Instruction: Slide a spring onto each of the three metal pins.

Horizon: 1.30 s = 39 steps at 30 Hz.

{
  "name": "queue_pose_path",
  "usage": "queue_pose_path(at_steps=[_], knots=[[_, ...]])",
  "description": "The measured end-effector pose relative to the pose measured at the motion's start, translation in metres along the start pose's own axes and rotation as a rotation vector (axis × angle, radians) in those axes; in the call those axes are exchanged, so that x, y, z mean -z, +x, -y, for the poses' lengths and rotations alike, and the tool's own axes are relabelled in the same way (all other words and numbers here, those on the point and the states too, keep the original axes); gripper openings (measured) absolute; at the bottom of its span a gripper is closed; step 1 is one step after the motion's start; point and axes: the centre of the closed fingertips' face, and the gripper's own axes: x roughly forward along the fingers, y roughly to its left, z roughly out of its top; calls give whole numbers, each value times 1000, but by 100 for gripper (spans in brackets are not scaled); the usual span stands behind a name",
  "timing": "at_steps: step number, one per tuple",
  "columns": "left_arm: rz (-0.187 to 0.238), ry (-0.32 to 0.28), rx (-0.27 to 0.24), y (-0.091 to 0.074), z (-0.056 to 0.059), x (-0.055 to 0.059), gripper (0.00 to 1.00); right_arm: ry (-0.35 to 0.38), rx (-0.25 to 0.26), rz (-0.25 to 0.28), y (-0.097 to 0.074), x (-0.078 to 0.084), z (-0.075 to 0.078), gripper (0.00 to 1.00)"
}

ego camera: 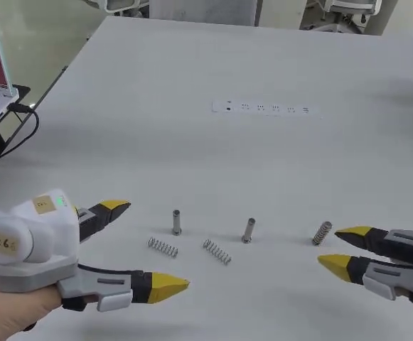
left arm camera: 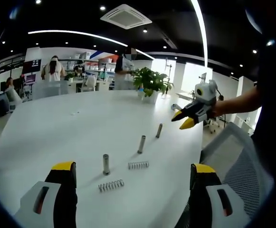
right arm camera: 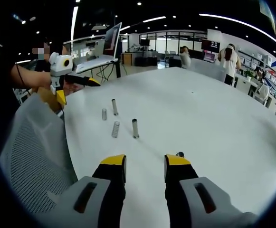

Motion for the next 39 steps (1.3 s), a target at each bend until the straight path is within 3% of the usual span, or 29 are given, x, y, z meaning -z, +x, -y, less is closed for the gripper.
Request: queue_pose_path(at_steps=[14,19,33,39], knots=[[0,-2,0,-2,0,-1,97,-29,-94,-12,19,-9,-29,28],[0,-5,-3,-3,0,0,97,-82,-140,-29,32,-14,-43,28],[3,0,-7,-4,-1,-2,96,-120,-216,-2,65,-42,-70,26],[3,-3,-6,-5,0,-2,96,-126,-239,-37,87,-33,-86,24]])
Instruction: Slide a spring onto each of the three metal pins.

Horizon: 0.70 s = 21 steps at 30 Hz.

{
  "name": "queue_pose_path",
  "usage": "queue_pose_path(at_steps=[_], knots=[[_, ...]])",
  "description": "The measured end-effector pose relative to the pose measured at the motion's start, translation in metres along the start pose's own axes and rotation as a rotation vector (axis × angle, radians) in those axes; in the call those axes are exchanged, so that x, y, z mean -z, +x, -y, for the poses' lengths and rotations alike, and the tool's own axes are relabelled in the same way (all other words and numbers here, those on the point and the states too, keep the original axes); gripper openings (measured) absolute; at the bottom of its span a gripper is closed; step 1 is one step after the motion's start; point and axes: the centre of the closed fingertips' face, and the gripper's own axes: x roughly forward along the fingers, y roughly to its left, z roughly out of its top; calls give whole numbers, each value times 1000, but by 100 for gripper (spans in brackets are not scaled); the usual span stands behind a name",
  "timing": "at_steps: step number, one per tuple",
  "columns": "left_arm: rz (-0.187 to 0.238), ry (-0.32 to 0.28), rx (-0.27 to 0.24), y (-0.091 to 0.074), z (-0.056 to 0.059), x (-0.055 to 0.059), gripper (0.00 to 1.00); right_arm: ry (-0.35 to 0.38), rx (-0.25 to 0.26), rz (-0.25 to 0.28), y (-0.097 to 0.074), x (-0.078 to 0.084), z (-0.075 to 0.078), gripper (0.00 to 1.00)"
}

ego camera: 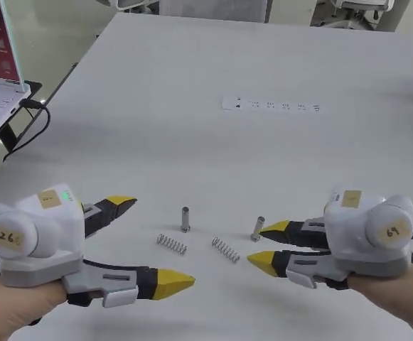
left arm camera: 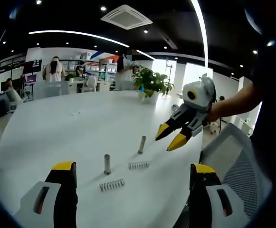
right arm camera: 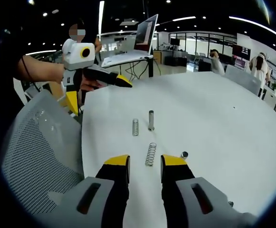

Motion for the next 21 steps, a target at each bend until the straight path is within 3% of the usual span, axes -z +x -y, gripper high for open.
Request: queue_pose_path(at_steps=[21], knots=[[-7,-12,-4,-2,0,5,96,32,39,-74,46,14,5,18]])
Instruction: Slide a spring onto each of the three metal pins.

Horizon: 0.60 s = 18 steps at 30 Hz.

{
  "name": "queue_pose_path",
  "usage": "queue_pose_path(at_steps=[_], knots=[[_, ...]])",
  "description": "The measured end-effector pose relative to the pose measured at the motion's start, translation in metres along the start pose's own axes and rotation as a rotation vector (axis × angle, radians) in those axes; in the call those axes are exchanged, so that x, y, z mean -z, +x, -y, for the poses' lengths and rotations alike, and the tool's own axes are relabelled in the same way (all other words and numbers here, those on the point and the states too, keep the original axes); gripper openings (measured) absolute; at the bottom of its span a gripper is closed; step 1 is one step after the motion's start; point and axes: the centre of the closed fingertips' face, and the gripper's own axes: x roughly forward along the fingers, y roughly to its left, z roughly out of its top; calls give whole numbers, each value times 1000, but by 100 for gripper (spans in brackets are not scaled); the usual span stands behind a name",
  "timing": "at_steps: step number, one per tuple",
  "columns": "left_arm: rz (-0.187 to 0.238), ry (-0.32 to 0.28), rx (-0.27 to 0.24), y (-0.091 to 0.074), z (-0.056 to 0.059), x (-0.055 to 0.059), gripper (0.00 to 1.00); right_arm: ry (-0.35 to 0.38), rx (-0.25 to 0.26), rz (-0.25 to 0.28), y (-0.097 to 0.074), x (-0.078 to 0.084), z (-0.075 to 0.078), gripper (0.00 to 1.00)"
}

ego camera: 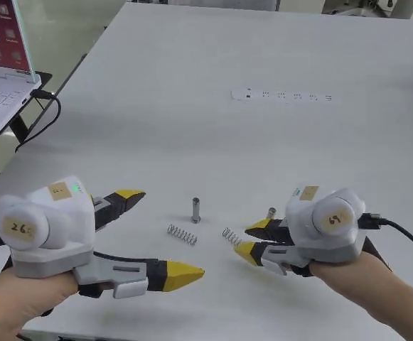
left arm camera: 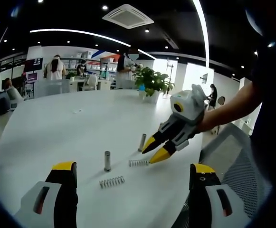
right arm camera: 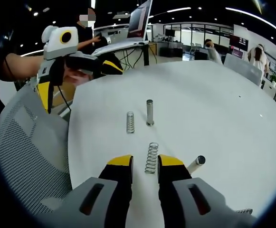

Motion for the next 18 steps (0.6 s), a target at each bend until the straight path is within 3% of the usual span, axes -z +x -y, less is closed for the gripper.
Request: queue_pose_path(at_steps=[10,18], knots=[[1,-4,15,1,10,2,95,-20,41,-39,13,12,2,14],[-3,-9,16,0,11,5,94,-8,49,-43,18,12,7,15]])
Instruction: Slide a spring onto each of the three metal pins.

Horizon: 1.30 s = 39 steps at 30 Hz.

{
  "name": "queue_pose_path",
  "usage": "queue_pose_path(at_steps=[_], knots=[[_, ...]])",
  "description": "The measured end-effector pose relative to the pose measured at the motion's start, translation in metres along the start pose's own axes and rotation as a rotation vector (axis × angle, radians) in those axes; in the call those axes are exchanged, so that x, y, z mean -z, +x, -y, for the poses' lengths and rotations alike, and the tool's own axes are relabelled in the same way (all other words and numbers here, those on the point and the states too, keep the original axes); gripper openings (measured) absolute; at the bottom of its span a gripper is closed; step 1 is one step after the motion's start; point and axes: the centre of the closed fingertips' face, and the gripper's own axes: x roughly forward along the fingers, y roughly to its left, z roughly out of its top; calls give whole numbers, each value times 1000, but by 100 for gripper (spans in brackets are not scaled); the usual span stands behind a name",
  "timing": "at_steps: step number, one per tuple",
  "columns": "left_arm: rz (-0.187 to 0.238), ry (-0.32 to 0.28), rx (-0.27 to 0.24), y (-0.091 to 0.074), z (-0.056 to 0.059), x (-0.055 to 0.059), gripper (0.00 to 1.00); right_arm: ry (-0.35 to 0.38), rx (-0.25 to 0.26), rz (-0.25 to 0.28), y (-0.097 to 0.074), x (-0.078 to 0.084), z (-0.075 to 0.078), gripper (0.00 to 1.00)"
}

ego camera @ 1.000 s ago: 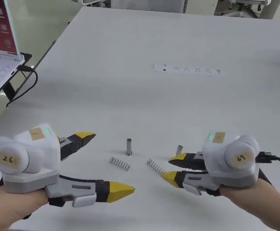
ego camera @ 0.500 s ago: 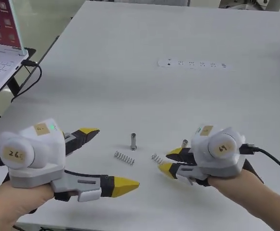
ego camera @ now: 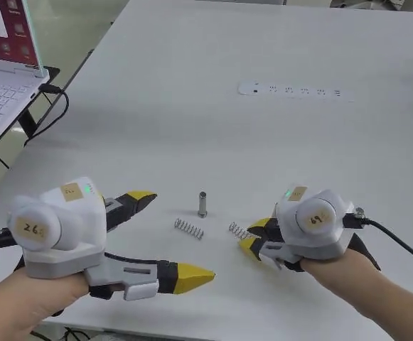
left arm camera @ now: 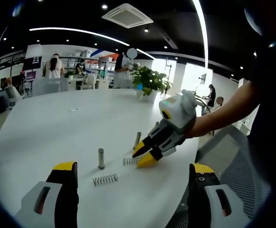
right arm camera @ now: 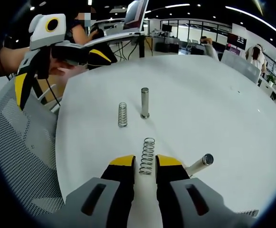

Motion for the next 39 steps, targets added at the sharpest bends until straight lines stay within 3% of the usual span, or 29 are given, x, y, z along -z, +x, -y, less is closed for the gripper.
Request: queue_pose_path(at_steps=[5,12,24,39], knots=[[-1,4,4,0,4,-1,94,-32,0,-39,5,8,0,10],[-6,8,9,3,9,-1,94,-67,5,-29,-1,7,-1,8],[-12,20,37,9,16,-1,93,-39,9,22,-30,-4,2,8],[-16,49,93,22,27,-3,87,-74,0,46,-70,-11,-4,8]])
